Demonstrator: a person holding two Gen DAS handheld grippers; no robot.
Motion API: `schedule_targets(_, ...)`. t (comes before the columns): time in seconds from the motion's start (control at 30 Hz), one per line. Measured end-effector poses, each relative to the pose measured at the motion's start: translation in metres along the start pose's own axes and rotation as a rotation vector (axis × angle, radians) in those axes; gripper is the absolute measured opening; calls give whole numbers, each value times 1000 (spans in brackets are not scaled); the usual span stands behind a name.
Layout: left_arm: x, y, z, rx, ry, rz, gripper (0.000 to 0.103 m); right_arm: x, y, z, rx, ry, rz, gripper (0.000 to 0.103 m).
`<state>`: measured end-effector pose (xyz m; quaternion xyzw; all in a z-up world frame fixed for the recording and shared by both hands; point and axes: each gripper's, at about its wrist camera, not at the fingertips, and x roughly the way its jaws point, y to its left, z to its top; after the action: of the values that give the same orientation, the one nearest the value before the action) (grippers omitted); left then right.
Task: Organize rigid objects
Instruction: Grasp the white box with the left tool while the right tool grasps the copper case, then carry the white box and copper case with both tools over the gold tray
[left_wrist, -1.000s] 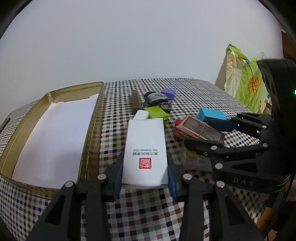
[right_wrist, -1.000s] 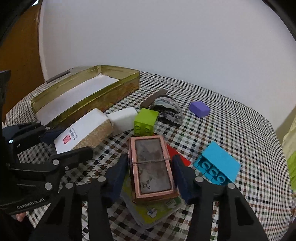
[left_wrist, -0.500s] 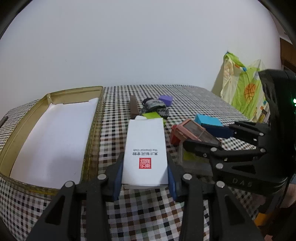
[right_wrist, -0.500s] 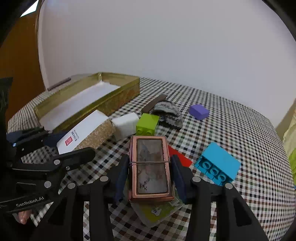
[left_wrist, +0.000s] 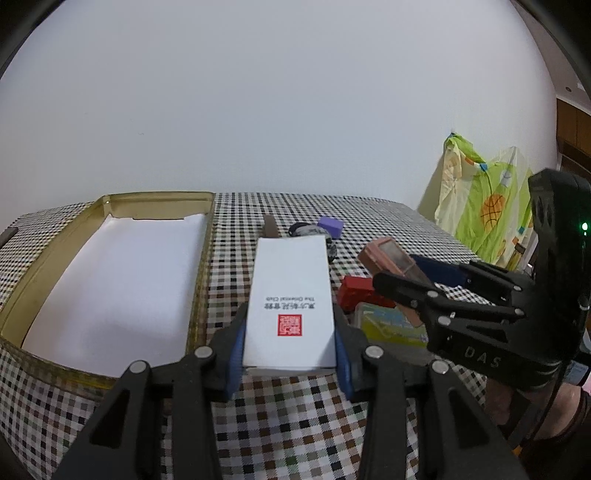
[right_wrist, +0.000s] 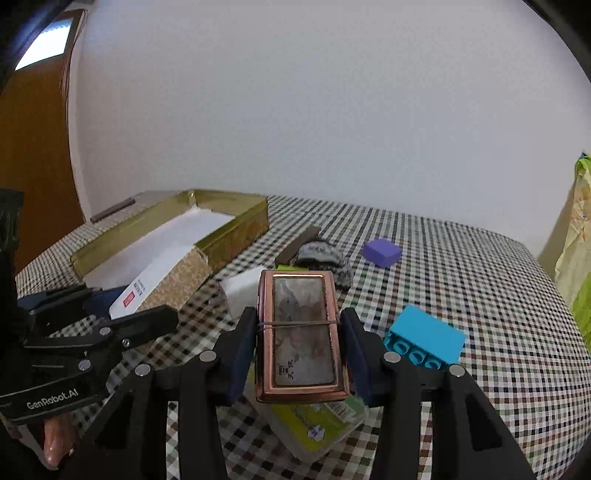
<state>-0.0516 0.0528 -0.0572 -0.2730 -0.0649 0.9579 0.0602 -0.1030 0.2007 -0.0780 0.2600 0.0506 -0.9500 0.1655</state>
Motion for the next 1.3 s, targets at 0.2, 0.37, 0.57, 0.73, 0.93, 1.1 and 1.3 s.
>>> schedule_targets(0.2,-5,2,4,10,-19,18,39,1,-1,3,33,-48,-7,49)
schedule_targets(0.37,-9,8,9,26,-56,70,39,0,2,4,49,-74,-15,49)
schedule_targets(0.57,-9,18,9,16,-61,90,39,-3,7,5,72,-107,-22,49)
schedule_targets(0.73,-12,25,11,27,-79,112,39,-1,12,7,89,-121,-16,49)
schedule_targets(0.93,-16,35,12,46,-101,152,39,-2,23,9,94,-139,-13,49)
schedule_targets(1.1,-18,49,14,34,-117,179,39,5,33,14,92,-132,0,49)
schedule_targets(1.3,-22,63,14,31,-125,200,39,8,48,19,82,-146,1,49)
